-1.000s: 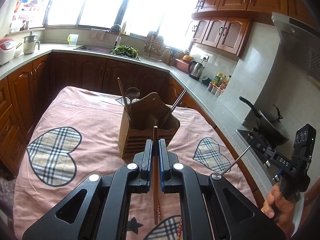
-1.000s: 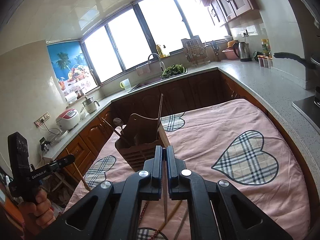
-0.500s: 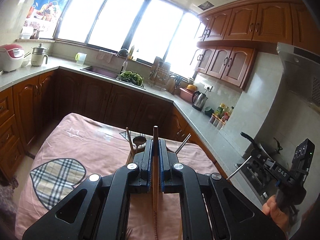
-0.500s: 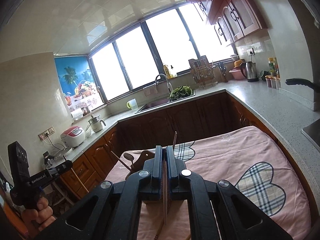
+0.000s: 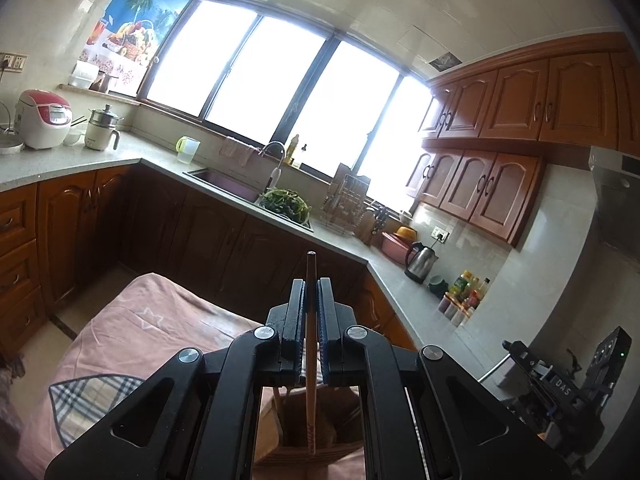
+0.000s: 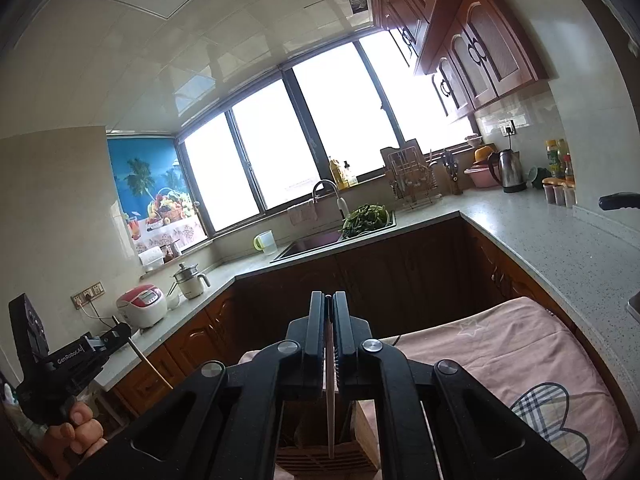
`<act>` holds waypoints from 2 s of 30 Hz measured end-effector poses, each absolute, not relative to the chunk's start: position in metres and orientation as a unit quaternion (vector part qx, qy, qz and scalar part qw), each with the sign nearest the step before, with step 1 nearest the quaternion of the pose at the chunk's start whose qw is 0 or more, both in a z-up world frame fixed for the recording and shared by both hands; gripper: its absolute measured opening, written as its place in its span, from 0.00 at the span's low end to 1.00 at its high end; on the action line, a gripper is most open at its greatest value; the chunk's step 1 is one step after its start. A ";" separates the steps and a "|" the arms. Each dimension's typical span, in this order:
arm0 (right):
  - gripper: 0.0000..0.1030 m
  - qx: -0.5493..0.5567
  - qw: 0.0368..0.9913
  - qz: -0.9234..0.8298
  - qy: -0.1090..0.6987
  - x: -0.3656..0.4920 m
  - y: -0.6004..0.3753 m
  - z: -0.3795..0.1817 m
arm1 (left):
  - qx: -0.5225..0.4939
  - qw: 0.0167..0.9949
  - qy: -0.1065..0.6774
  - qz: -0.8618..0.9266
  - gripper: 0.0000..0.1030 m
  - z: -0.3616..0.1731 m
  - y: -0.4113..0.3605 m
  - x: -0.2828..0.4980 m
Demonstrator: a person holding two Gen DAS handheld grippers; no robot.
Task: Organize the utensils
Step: 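Lift both held chopsticks and carry them over the wooden holder, then lower both chopsticks into the holder and open both tools, then raise both tools and move them back toward the chopsticks on the table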
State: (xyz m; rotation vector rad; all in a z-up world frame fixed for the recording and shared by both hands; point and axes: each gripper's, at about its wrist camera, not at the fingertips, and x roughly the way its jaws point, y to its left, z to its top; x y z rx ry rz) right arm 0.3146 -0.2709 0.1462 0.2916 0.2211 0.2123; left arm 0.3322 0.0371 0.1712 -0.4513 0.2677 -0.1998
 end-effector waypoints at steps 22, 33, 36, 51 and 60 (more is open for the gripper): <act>0.04 0.175 0.957 0.109 0.205 0.396 -0.260 0.050 | -0.180 0.952 0.236 -0.072 0.06 0.065 -0.001 0.397; 0.09 0.170 0.956 0.107 0.213 0.397 -0.258 0.052 | -0.149 0.952 0.253 -0.079 0.06 0.062 -0.015 0.398; 0.09 0.171 0.956 0.107 0.213 0.397 -0.258 0.052 | -0.148 0.952 0.256 -0.080 0.06 0.062 -0.016 0.398; 0.59 0.200 0.954 0.103 0.200 0.378 -0.271 0.055 | -0.156 0.948 0.263 -0.088 0.55 0.070 -0.016 0.377; 0.85 0.217 0.952 0.090 0.199 0.335 -0.291 0.041 | -0.164 0.943 0.279 -0.081 0.80 0.060 -0.006 0.344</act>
